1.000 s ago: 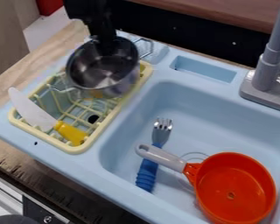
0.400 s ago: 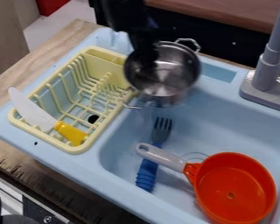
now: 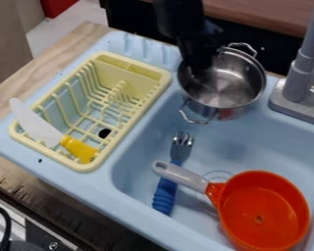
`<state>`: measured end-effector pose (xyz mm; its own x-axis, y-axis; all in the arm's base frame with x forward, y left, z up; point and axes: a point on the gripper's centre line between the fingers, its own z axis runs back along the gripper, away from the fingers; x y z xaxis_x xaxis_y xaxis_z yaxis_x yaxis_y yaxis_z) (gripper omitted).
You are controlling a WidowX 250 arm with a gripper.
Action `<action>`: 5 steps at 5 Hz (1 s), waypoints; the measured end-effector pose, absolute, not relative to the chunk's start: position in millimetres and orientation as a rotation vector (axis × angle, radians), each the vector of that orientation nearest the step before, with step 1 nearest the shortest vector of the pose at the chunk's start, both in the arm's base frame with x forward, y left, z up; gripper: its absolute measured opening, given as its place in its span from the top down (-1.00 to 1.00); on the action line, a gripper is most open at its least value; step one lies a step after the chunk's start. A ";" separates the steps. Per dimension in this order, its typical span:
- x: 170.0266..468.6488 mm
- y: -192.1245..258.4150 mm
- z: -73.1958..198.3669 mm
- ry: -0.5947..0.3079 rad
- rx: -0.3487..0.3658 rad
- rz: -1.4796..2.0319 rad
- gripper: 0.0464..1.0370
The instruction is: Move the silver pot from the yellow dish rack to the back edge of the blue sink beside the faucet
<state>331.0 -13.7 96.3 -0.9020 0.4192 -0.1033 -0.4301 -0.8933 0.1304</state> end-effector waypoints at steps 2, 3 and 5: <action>348.1 -13.4 94.8 0.166 -0.164 2.728 0.97; 351.0 -11.3 92.7 0.170 -0.152 2.734 0.97; 353.9 -4.6 94.2 0.162 -0.122 2.647 0.60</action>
<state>353.9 -4.6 94.2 -0.8796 0.4615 -0.1151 -0.4721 -0.8766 0.0928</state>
